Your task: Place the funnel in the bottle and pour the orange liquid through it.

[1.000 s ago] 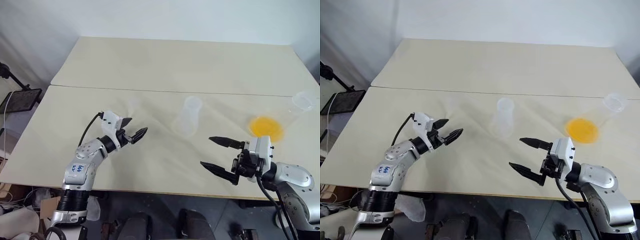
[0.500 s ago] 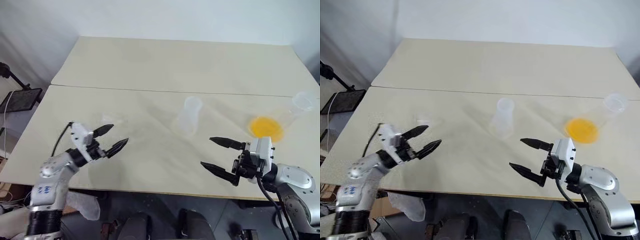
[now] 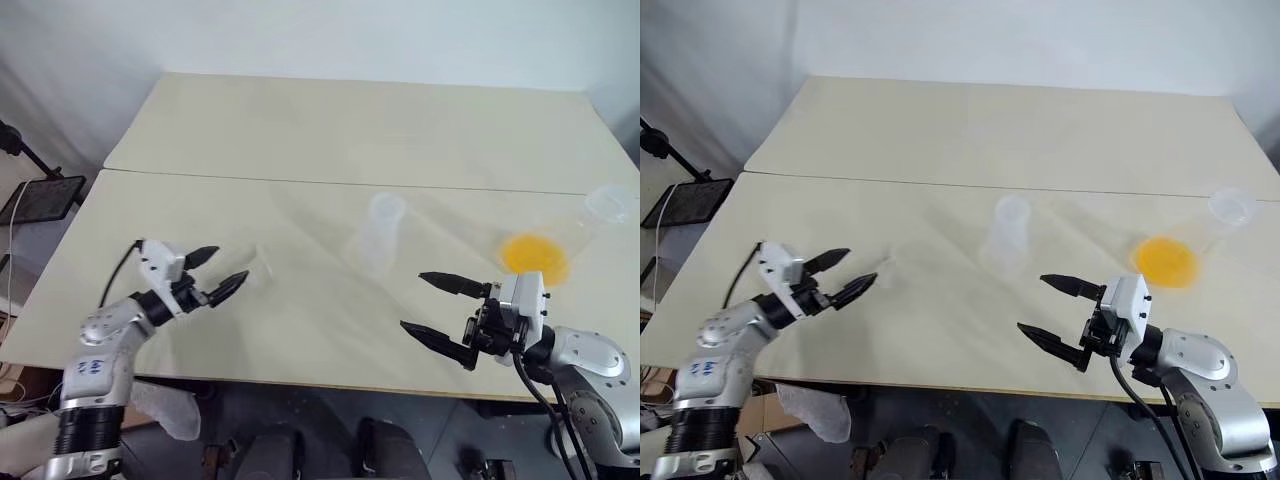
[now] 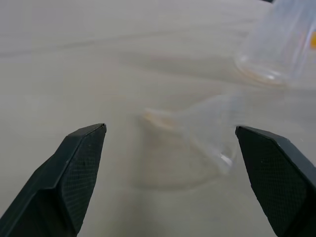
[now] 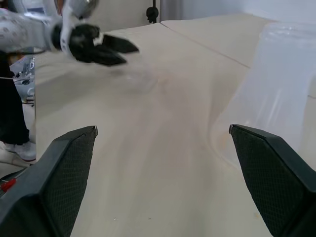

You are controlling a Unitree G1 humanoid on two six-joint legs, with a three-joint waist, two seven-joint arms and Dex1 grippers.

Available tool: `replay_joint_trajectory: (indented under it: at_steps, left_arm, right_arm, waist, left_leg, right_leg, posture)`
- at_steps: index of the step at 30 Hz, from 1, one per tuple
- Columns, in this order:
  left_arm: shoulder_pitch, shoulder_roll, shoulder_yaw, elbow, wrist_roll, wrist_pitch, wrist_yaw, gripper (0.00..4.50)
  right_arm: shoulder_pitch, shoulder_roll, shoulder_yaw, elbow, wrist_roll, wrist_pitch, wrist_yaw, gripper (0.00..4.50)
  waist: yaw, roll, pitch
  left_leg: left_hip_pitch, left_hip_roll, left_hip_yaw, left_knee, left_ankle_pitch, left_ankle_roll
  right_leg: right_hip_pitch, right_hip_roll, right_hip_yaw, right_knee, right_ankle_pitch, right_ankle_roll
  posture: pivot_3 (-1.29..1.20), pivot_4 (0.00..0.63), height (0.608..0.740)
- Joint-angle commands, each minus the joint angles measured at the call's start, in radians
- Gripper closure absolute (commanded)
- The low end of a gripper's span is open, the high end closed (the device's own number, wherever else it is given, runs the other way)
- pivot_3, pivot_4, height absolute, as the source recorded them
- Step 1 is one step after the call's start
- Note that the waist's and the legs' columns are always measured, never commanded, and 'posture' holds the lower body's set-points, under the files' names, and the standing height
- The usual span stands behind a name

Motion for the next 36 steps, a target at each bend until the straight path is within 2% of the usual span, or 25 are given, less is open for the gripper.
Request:
replay_joint_trajectory:
  at_steps: [1,8,20,23,29,35,36]
  left_arm:
    - [-0.036,0.000,-0.021,0.024,0.026,-0.030,-0.011,0.04]
    - [-0.109,-0.031,-0.050,0.089,0.065,-0.051,0.013,0.04]
    - [-0.152,-0.071,-0.086,0.072,0.102,-0.016,0.069,0.04]
    - [-0.148,-0.068,-0.089,0.064,0.103,0.002,0.076,0.60]
    - [-0.116,-0.049,-0.080,0.026,0.096,0.043,0.074,2.37]
    - [-0.099,-0.032,-0.066,0.005,0.076,0.065,0.053,4.33]
    - [-0.099,-0.029,-0.064,0.005,0.074,0.066,0.050,4.48]
  right_arm:
    - [0.007,0.003,-0.022,-0.035,0.015,-0.007,-0.009,0.00]
    - [0.017,0.009,-0.021,-0.043,0.014,-0.012,-0.025,0.00]
    - [0.024,0.005,-0.022,-0.059,0.023,-0.009,-0.029,0.00]
    - [0.028,0.002,-0.023,-0.064,0.025,-0.004,-0.028,0.00]
    - [0.039,-0.005,-0.031,-0.076,0.026,-0.002,-0.028,0.00]
    - [0.044,-0.008,-0.039,-0.089,0.033,-0.007,-0.023,0.00]
    - [0.044,-0.008,-0.040,-0.092,0.034,-0.007,-0.022,0.00]
  waist:
    - [-0.002,0.000,0.000]
    - [0.000,0.000,0.000]
    - [0.000,0.000,0.000]
    - [0.000,0.000,0.000]
    - [0.000,0.000,0.000]
    - [0.001,0.000,0.000]
    - [0.001,0.000,0.000]
  left_leg:
    - [0.000,0.000,0.000,0.000,0.000,0.000]
    - [0.000,0.000,0.001,0.000,0.000,0.000]
    - [0.000,0.000,0.001,0.001,0.000,0.000]
    - [0.000,0.000,0.001,0.001,0.000,0.000]
    - [0.000,0.000,0.001,0.001,0.000,0.000]
    - [0.000,0.000,0.000,0.001,0.000,0.000]
    - [0.000,0.000,0.000,0.001,0.000,0.000]
  right_leg:
    - [0.000,0.000,0.000,0.000,0.000,0.000]
    - [0.000,0.001,-0.002,0.000,0.000,0.000]
    - [0.000,0.001,-0.002,0.000,0.000,0.000]
    - [0.000,0.001,-0.002,0.000,0.000,0.000]
    - [0.001,0.000,-0.002,0.000,0.000,0.000]
    - [0.001,0.000,-0.001,0.000,0.000,0.000]
    - [0.001,0.000,-0.001,0.000,0.000,0.000]
  posture:
    - [0.00,0.150,0.740]
    - [0.00,0.150,0.740]
    - [0.00,0.150,0.740]
    - [0.00,0.150,0.740]
    - [0.00,0.150,0.740]
    - [0.00,0.150,0.740]
    - [0.00,0.150,0.740]
